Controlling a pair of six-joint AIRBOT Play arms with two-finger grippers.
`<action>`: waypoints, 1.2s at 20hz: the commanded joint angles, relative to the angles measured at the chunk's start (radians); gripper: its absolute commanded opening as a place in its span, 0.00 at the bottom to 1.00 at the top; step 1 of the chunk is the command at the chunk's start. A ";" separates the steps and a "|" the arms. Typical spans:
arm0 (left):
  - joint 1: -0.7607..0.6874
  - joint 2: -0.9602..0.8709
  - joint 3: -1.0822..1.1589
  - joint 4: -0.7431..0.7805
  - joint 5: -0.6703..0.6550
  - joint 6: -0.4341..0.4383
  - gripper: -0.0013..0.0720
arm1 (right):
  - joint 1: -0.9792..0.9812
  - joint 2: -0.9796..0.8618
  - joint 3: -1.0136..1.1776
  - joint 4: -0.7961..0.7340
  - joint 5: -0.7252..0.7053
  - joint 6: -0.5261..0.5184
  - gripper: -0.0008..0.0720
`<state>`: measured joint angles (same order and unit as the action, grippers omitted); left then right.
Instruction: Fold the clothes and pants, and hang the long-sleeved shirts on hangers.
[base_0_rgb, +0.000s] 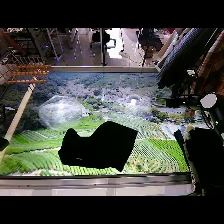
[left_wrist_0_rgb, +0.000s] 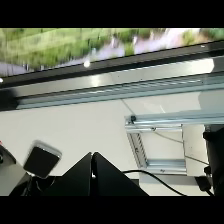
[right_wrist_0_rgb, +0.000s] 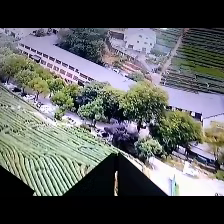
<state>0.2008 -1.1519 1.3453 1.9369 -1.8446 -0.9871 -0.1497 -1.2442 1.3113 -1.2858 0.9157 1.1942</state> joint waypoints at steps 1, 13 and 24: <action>-0.001 0.001 0.000 0.000 0.001 0.002 0.04 | 0.001 0.000 0.000 0.000 0.000 0.000 0.04; 0.000 -0.052 -0.001 -0.309 0.008 -0.303 0.04 | 0.001 0.000 0.000 0.000 0.000 0.000 0.04; -0.001 -0.008 -0.098 -0.798 0.358 -0.248 0.02 | 0.001 0.074 0.003 0.004 0.164 0.025 0.04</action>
<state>0.1974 -1.2015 1.3045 1.2064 -1.6413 -1.2762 -0.1493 -1.2041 1.3128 -1.2179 0.9695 1.2137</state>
